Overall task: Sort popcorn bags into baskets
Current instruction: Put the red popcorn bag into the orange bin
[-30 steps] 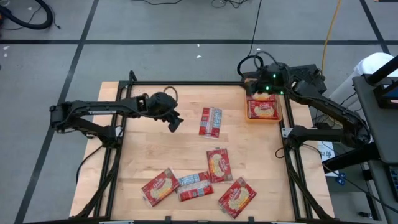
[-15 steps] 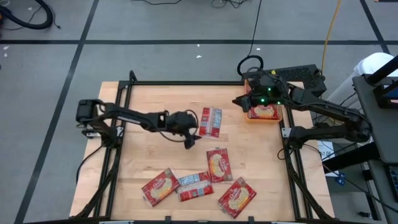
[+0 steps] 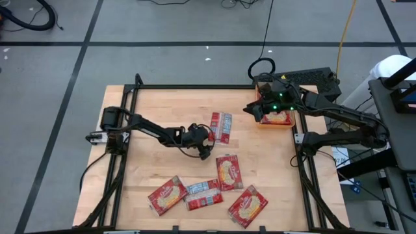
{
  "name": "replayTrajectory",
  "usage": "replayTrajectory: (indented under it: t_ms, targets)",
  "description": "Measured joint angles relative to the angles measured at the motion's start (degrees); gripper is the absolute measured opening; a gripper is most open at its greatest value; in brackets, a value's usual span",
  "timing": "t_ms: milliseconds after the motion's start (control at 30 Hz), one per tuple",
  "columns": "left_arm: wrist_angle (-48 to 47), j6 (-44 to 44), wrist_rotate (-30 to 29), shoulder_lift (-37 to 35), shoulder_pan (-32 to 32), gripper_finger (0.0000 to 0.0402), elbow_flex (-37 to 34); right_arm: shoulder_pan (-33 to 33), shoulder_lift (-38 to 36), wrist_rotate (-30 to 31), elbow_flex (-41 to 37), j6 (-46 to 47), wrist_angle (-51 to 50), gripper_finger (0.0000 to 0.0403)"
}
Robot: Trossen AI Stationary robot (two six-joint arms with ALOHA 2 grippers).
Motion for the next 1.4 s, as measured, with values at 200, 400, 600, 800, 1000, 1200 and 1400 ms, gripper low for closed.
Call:
replayTrajectory:
  t_ms: [200, 400, 600, 800, 1000, 1200, 1400]
  targets:
    - [2.73, -6.02, -1.29, 3.62, 0.22, 0.0258, 0.17, 0.0, 0.0, -0.43, 0.0, -2.74, -0.75, 0.0173]
    - [7.28, -6.19, -0.8, 5.08, 1.47, 0.0157, 0.13, 0.0, 0.0, -0.41, 0.0, -4.57, -0.76, 0.0173]
    - [9.45, -7.21, 1.68, 5.24, 4.74, 0.0015, 0.02, 0.0, 0.0, -0.17, 0.0, -5.58, -0.78, 0.0173]
    - [12.57, -9.52, 4.62, 3.23, 8.18, 0.0004, -0.26, 0.47, 0.36, -0.1, 0.0, -5.65, -2.15, 0.0173]
    - [13.66, -15.48, 11.35, -3.47, 10.27, 0.0003, 0.08, 5.74, 1.28, 1.58, 0.0, -8.55, -2.67, 0.0178]
    - [10.24, -25.67, 19.31, -11.18, 11.72, 0.0002, 0.1, 14.62, 5.43, 9.94, 0.0, -13.76, -1.2, 0.0208]
    - [6.03, -36.29, 28.23, -16.49, 13.62, 0.0001, 0.2, 19.12, 11.17, 13.55, 0.0, -17.52, 5.37, 0.0258]
